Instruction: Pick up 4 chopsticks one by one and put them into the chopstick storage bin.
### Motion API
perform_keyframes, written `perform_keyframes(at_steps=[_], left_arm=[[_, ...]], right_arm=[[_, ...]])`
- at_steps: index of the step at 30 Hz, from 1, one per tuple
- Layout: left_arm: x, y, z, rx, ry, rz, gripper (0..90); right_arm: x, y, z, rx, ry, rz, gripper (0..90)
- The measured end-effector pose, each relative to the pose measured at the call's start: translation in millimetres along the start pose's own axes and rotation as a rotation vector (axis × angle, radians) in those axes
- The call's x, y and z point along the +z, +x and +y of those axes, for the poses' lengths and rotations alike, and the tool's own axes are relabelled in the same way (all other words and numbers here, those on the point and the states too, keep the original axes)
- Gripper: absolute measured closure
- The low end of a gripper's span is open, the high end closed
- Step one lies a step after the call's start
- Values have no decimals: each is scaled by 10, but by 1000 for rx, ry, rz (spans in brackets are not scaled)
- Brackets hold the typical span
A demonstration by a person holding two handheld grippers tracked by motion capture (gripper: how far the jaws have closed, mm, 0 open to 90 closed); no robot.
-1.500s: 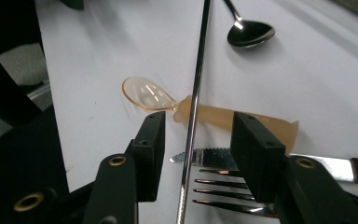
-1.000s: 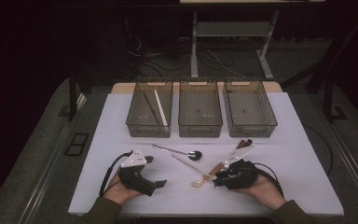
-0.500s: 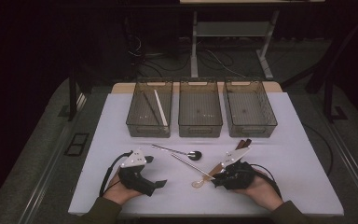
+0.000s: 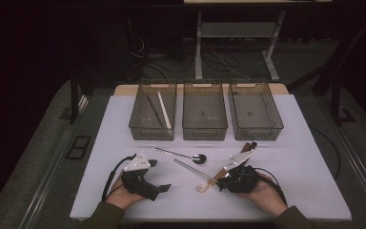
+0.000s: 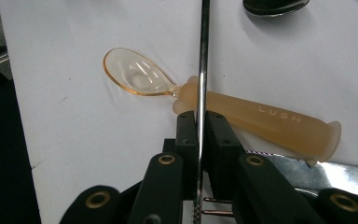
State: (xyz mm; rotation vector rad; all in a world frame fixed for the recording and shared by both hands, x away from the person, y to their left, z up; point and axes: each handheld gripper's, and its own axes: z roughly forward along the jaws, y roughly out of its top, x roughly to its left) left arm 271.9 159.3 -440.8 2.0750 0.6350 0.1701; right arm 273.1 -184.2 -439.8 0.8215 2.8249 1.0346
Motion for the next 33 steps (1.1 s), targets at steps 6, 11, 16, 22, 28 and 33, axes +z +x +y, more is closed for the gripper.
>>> perform_keyframes(at_steps=[6, 11, 16, 22, 28, 33], left_arm=[[-4, 0, 1, 0, -1, -1, 0], [-1, 0, 1, 1, -1, -1, 0], [-3, -1, 1, 0, -1, -1, 0], [-4, 0, 0, -1, -1, -1, 0], [-6, -5, 0, 2, 1, -3, 0], [-6, 4, -5, -5, -1, -3, 0]], right_arm=[[-6, 11, 3, 2, 0, -7, 859], [-43, -3, 9, 9, -25, 1, 860], [-89, -23, 12, 16, -55, 7, 860], [-175, -63, 19, 26, -85, 2, 860], [-249, -109, 6, 36, -105, -4, 860], [-296, -151, 2, 35, -124, -6, 860]])
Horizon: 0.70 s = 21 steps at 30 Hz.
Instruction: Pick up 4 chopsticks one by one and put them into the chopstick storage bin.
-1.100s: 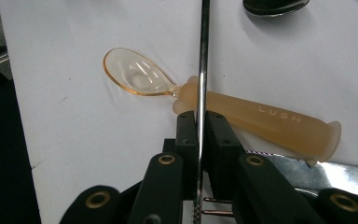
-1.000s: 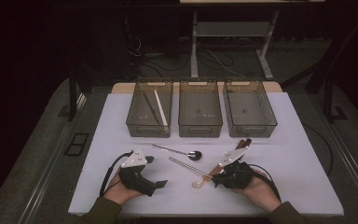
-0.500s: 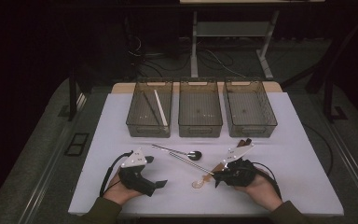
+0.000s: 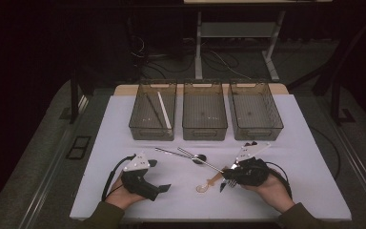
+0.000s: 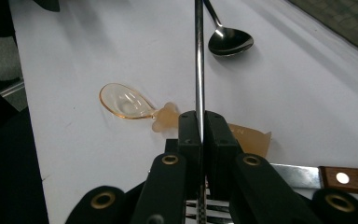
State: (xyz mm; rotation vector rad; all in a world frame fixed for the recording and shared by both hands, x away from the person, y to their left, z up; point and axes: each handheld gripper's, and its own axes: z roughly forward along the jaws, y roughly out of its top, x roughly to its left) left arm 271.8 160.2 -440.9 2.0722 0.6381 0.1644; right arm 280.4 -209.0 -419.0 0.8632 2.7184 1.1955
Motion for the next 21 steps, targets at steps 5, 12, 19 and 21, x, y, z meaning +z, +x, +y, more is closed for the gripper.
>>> perform_keyframes(at_steps=[5, 12, 19, 21], left_arm=[[-2, 0, 0, -1, -1, 0, 0], [-2, 0, 0, 3, 0, -2, 0], [0, 2, -1, 2, 1, -1, 0], [1, 3, -1, 3, 2, 0, 0]], right_arm=[[-40, -30, 13, 4, -20, 6, 860], [-79, -90, 30, 15, -41, 8, 860], [-103, -135, 94, 17, -66, 9, 860], [-108, -140, 103, 18, -68, 11, 860]])
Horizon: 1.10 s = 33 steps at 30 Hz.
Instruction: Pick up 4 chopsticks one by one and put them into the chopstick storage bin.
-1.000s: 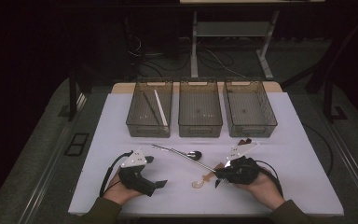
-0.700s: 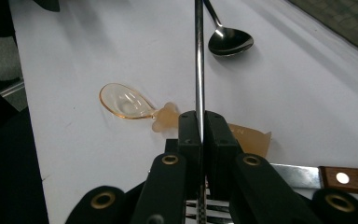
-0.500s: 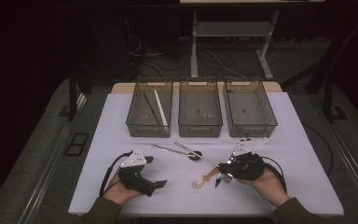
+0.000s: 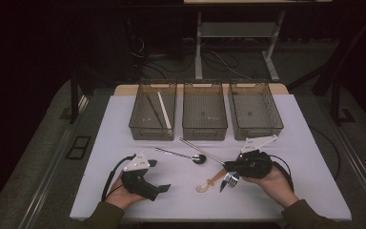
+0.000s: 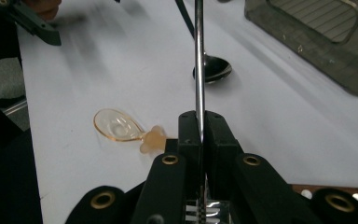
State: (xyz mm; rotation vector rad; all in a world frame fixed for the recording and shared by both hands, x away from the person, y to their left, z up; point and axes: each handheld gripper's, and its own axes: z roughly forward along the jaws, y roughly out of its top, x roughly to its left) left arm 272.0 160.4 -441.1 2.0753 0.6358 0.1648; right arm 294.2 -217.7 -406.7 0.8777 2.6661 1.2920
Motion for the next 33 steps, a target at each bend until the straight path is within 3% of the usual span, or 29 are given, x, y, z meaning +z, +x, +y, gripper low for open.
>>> perform_keyframes(at_steps=[10, 33], left_arm=[[4, 3, -1, 2, 5, 0, 0], [0, 6, -2, 1, 1, 0, 0]], right_arm=[[-28, -36, 113, 4, -30, 7, 860], [141, -61, 400, 5, -78, 24, 860]])
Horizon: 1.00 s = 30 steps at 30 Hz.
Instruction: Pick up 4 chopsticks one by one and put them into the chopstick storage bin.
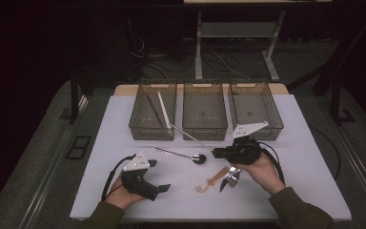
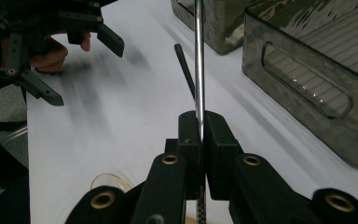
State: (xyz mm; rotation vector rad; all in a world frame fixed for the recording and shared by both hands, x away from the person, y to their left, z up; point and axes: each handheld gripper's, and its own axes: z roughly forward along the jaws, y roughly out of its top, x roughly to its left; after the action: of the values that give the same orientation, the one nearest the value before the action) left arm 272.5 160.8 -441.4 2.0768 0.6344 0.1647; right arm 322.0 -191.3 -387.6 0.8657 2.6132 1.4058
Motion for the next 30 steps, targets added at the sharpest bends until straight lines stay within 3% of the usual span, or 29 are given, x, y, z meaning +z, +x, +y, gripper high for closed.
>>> perform_keyframes(at_steps=[13, 30], left_arm=[[1, 1, 0, -4, -1, 2, 0], [-6, 0, 3, -6, -11, -3, 0]], right_arm=[[35, -66, 265, 5, -56, -19, 860], [314, -229, 650, 37, -47, -60, 860]])
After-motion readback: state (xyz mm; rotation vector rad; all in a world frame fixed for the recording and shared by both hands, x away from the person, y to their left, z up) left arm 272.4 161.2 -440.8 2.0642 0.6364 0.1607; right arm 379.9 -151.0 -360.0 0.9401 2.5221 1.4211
